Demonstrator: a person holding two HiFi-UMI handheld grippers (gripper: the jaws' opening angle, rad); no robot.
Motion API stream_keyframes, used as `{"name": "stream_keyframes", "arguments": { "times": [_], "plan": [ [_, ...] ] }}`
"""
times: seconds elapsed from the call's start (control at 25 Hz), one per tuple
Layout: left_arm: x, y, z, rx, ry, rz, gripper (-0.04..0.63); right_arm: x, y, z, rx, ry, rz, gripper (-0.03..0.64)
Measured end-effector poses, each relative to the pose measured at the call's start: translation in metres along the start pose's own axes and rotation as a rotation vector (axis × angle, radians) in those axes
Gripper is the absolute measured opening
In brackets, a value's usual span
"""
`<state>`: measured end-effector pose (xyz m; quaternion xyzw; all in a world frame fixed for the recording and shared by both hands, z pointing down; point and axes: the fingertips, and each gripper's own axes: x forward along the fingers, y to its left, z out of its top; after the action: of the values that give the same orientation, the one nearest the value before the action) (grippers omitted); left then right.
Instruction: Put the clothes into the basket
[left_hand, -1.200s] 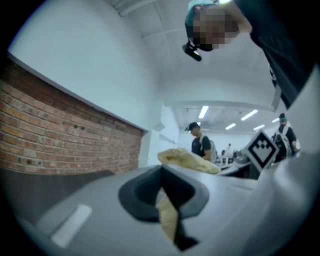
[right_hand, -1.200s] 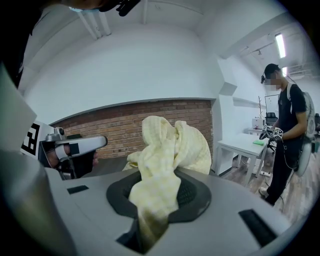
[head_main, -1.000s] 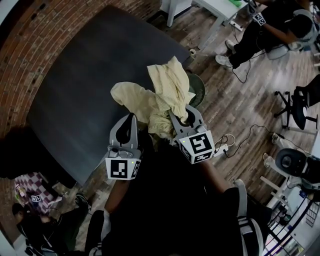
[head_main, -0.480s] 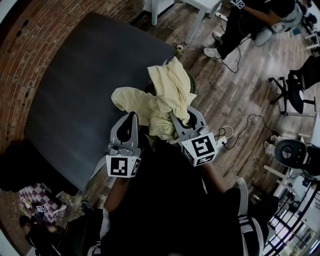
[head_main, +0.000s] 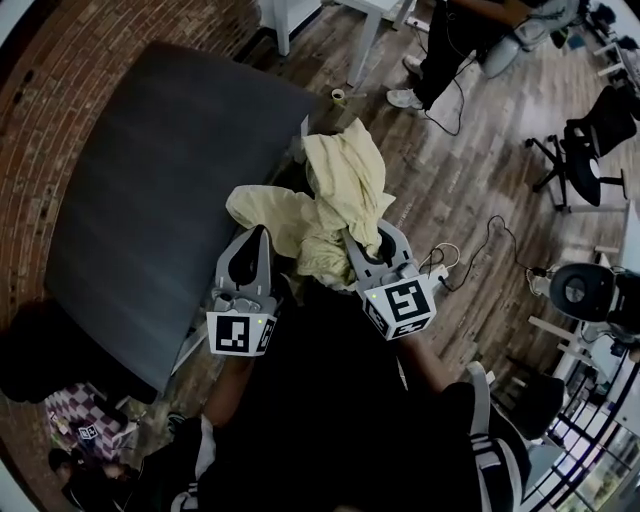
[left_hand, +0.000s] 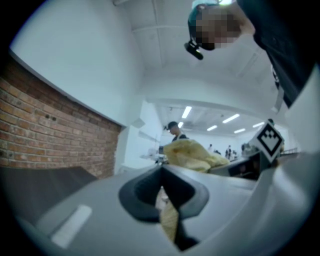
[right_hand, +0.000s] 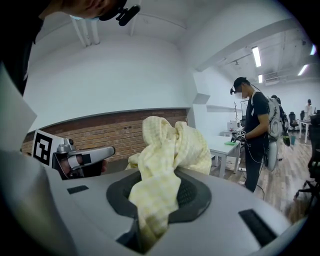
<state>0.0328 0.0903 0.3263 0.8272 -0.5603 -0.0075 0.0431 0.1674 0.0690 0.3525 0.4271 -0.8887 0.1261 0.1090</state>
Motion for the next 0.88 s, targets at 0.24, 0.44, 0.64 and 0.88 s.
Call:
{"name": "stream_keyframes", "arguments": {
  "times": [0.24, 0.44, 0.64, 0.88],
  "plan": [
    [0.015, -0.026, -0.002, 0.001, 0.005, -0.034, 0.003, -0.019, -0.024, 0.002, 0.012, -0.021, -0.035, 0.089],
    [0.022, -0.04, -0.006, -0.003, 0.012, -0.064, 0.003, -0.029, -0.036, -0.008, 0.012, -0.005, -0.066, 0.089],
    [0.031, -0.057, -0.01, -0.015, 0.022, -0.09, 0.003, -0.041, -0.053, -0.026, 0.045, 0.023, -0.105, 0.089],
    [0.042, -0.084, -0.014, -0.012, 0.039, -0.156, 0.003, -0.055, -0.072, -0.042, 0.085, 0.039, -0.152, 0.089]
  ]
}}
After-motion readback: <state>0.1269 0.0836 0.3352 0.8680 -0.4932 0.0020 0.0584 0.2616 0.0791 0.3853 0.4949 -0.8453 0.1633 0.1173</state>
